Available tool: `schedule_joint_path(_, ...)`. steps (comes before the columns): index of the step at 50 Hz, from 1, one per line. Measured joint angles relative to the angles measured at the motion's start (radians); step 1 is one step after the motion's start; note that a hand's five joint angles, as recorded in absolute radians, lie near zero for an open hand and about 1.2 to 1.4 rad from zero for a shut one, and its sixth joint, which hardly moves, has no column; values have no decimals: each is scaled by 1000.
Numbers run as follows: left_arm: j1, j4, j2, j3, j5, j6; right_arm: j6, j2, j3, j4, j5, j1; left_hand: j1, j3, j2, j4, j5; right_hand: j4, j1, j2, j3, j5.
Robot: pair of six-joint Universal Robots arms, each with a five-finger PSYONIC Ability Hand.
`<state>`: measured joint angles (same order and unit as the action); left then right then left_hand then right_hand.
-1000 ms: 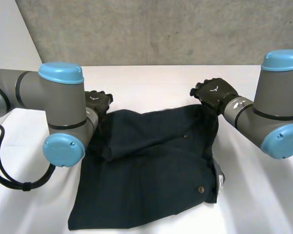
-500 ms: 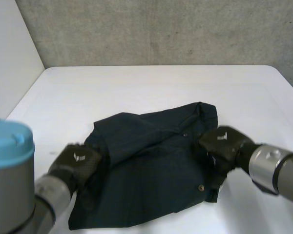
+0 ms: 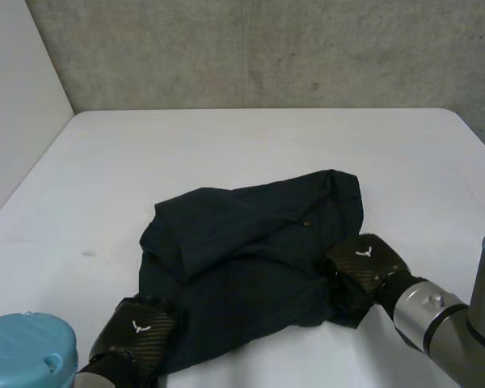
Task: Fold the shorts.
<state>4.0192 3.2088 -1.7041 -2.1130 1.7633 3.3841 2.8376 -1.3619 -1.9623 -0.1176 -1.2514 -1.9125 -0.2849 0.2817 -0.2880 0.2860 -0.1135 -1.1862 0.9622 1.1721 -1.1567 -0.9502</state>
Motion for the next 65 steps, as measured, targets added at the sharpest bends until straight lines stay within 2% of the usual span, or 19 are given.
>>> schedule_joint_path(4,2,54,-43,4,29,2,7,9,15,-7,-22,0,-148,134,-129,132,-132,-1,0,0,0,0)
schedule_joint_path(6,3,73,-55,5,38,2,6,12,20,-6,-27,0,-359,324,-318,323,-318,-1,0,0,0,0)
schedule_joint_path(7,3,79,-58,6,40,2,6,13,21,-6,-28,0,-359,324,-318,323,-318,-1,0,0,0,0)
schedule_joint_path(10,6,120,-71,8,50,3,1,14,29,3,-32,1,-780,767,-777,767,-758,-1,0,0,0,0)
schedule_joint_path(11,6,120,-71,8,50,3,1,14,29,3,-32,1,-780,767,-777,767,-758,-1,0,0,0,0)
schedule_joint_path(12,7,146,-66,12,55,3,-8,10,37,17,-32,2,-845,888,-892,894,-869,-1,0,0,0,0)
schedule_joint_path(18,9,164,-3,40,56,7,-60,-36,72,80,-31,5,-845,903,-906,909,-870,-1,0,0,0,0)
schedule_joint_path(25,19,95,252,227,51,91,-214,-209,259,248,-33,10,-845,904,-908,912,-870,-2,0,0,-23,-10)
schedule_joint_path(30,23,25,404,456,46,171,-256,-317,543,420,-34,11,-845,905,-909,913,-869,-2,0,0,-23,-15)
schedule_joint_path(35,20,-32,451,644,46,194,-255,-339,791,560,-29,12,-845,905,-909,913,-870,-3,0,0,-23,-15)
schedule_joint_path(38,18,-51,443,708,46,195,-252,-328,873,599,-29,13,-845,906,-909,913,-870,-3,0,0,-23,-15)
schedule_joint_path(45,23,-65,339,776,45,192,-250,-233,920,617,-28,12,-845,906,-910,913,-870,-3,0,0,-23,-23)
schedule_joint_path(52,66,-59,74,782,43,191,-255,-9,890,576,-29,0,-845,910,-911,913,-870,-3,0,0,-23,-28)
schedule_joint_path(55,87,-55,-8,792,44,190,-255,6,890,570,-30,0,-845,910,-911,913,-870,-3,0,0,-23,-28)
schedule_joint_path(56,120,-42,-142,828,44,190,-255,151,903,499,-40,-8,-845,910,-911,913,-870,-3,0,1,-23,-28)
schedule_joint_path(59,150,-22,-289,901,46,189,-251,260,929,410,-67,-14,-845,910,-911,913,-870,-3,0,4,-23,-28)
schedule_joint_path(62,168,-1,-399,982,47,188,-249,311,948,354,-88,-16,-845,910,-911,913,-870,-3,0,5,-23,-28)
schedule_joint_path(64,189,38,-547,1135,48,187,-242,429,996,145,-160,-28,-845,910,-911,913,-870,-3,0,5,-23,-28)
schedule_joint_path(65,192,44,-564,1155,48,186,-242,436,998,127,-165,-29,-845,910,-911,913,-870,-3,0,5,-23,-28)
